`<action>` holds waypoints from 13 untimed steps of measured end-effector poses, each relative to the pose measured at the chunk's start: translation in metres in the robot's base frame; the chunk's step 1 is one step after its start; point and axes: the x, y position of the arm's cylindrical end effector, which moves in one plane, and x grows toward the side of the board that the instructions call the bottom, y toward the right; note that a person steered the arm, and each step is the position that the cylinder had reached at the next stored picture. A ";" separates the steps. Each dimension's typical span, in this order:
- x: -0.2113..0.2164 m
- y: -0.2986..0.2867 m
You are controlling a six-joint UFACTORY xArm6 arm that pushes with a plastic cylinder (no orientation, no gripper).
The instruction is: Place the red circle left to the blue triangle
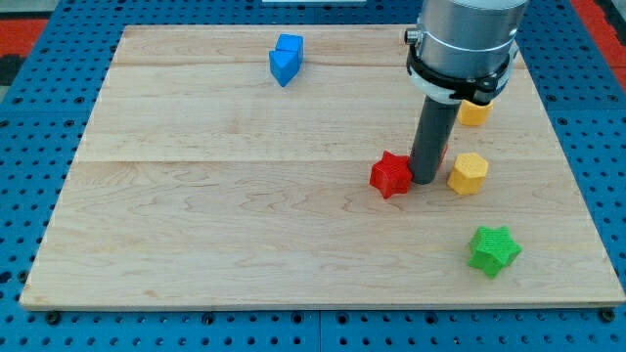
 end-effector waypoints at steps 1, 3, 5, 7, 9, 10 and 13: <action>0.000 0.003; 0.001 0.047; -0.031 0.040; -0.112 -0.141; -0.082 -0.205; -0.133 -0.267; -0.161 -0.330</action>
